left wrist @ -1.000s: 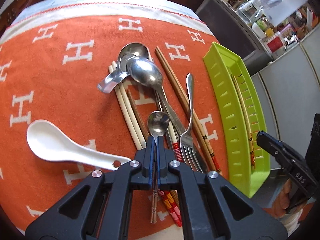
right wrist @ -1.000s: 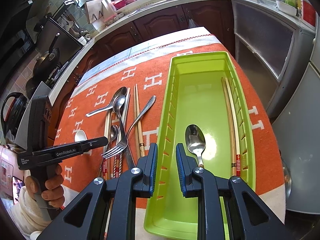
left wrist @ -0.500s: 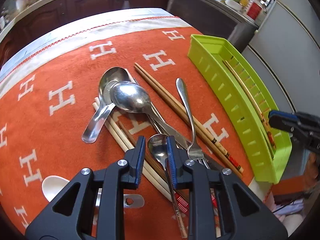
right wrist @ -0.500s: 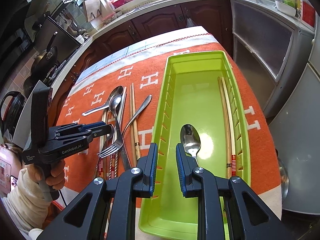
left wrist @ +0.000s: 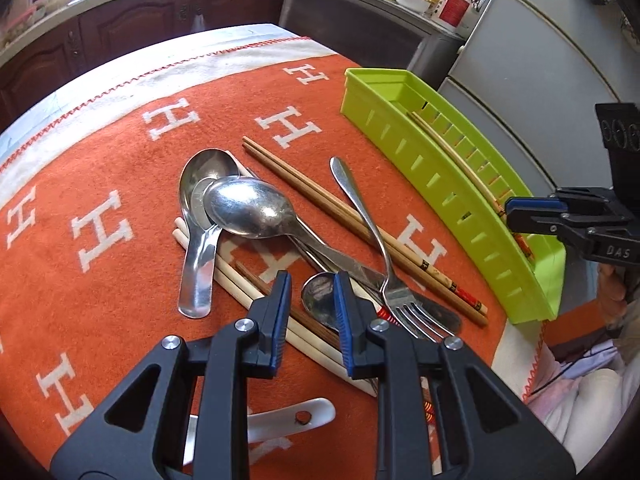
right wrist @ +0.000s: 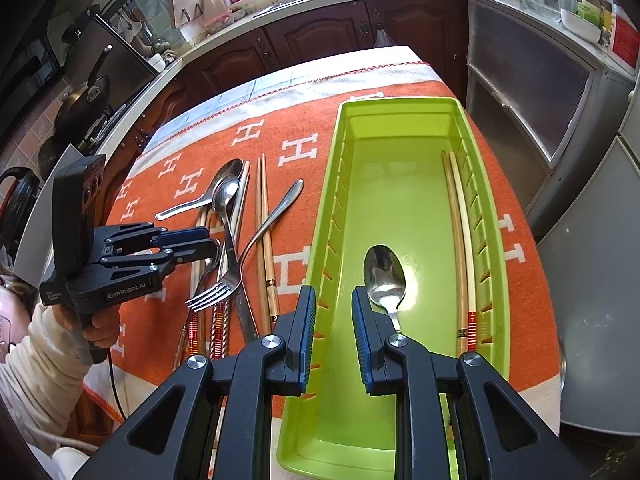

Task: Organize utensils
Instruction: 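Lift the teaspoon with the left tool and carry it toward the green tray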

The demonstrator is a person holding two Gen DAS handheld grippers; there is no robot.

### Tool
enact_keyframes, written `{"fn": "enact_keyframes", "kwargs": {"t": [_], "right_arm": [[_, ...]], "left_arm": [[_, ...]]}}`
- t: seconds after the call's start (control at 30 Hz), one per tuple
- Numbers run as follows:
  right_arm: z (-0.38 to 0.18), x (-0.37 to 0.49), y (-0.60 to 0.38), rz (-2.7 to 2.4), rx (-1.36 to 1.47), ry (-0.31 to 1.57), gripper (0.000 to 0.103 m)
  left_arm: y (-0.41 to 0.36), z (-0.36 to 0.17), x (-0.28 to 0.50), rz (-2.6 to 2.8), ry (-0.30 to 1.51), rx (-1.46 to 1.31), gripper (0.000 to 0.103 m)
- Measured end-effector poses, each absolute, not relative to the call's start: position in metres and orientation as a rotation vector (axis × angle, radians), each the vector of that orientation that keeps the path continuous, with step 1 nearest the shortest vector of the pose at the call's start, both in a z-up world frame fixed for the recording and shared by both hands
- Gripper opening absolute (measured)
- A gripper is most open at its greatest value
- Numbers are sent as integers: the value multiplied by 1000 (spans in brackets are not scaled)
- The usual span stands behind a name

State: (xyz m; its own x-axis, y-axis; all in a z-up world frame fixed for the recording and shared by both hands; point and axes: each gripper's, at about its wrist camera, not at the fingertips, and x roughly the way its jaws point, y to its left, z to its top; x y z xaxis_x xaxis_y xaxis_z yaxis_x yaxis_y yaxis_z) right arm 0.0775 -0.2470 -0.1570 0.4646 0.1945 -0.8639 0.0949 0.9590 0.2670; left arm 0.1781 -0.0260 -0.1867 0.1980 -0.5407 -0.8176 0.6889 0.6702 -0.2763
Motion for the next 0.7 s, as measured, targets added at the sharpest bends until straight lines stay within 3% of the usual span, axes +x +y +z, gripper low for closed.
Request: {"fn": "enact_keyframes", "kwargs": {"t": [0.27,0.7], "right_arm": [[-160,84,-241,63,275,1098,20],[-160,88,-234,77,244,1113,20]], "left_arm": [[-19,-190,185,-973,1068,138,19],[-49,-190,178,-1105,1034,481,19]]}}
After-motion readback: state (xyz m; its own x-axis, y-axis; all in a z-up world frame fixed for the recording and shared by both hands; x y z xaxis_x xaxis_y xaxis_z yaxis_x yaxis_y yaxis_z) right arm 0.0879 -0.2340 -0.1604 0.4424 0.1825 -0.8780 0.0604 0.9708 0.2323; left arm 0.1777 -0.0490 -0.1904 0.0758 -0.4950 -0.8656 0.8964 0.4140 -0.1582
